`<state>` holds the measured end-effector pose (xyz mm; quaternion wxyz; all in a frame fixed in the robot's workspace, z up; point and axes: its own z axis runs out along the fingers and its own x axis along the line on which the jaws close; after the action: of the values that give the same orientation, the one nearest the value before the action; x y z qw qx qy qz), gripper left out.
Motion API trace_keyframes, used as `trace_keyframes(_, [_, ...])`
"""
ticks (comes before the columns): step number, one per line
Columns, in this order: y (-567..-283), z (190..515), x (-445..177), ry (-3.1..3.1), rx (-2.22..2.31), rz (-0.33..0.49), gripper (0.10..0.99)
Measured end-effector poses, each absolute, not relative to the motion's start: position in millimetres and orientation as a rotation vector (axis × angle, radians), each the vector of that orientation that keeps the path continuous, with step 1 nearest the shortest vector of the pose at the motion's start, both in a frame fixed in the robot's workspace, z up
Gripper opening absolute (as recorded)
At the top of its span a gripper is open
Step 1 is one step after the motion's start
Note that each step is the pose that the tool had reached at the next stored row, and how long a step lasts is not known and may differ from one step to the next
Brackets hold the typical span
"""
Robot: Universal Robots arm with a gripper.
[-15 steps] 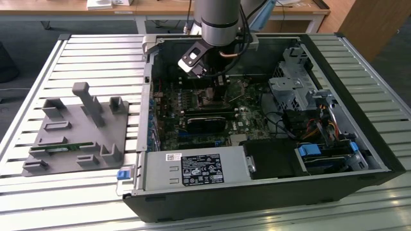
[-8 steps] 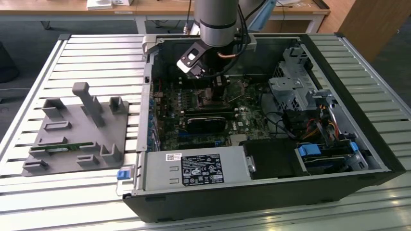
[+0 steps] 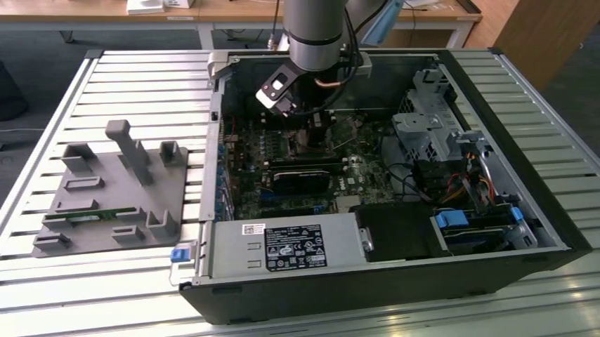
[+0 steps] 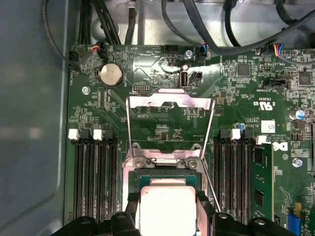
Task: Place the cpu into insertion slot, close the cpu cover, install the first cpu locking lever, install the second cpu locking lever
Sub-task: 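Place the cpu into insertion slot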
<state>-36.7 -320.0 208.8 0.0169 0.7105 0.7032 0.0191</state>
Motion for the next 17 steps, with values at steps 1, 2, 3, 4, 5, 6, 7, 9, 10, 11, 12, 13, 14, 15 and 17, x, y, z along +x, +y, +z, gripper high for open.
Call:
trace_keyframes(1, [-320.0,207.8,-36.7,2.185,2.209,0.059,0.537])
trace_keyframes(2, [-320.0,207.0,-36.7,2.185,2.209,0.059,0.537])
trace_keyframes(3, [-320.0,206.3,-36.7,2.185,2.21,0.06,0.537])
trace_keyframes(4, [-320.0,205.7,-36.7,2.184,2.21,0.059,0.537])
trace_keyframes(5, [-320.0,205.1,-36.7,2.184,2.211,0.059,0.537])
trace_keyframes(6, [-320.0,204.5,-36.7,2.183,2.211,0.059,0.537])
trace_keyframes(7, [-320.0,203.9,-36.7,2.182,2.212,0.059,0.537])
trace_keyframes(9, [-320.0,202.7,-36.7,2.181,2.213,0.059,0.537])
trace_keyframes(10, [-320.0,202.1,-36.7,2.181,2.213,0.059,0.537])
trace_keyframes(11, [-320.0,201.7,-36.7,2.18,2.214,0.059,0.537])
trace_keyframes(12, [-320.0,201.3,-36.7,2.18,2.214,0.059,0.537])
trace_keyframes(13, [-320.1,200.9,-36.7,2.18,2.214,0.059,0.537])
trace_keyframes(14, [-320.0,200.4,-36.7,2.18,2.214,0.059,0.537])
trace_keyframes(15, [-320.0,199.8,-36.7,2.18,2.214,0.059,0.537])
trace_keyframes(17, [-320.0,198.6,-36.7,2.18,2.214,0.059,0.537])
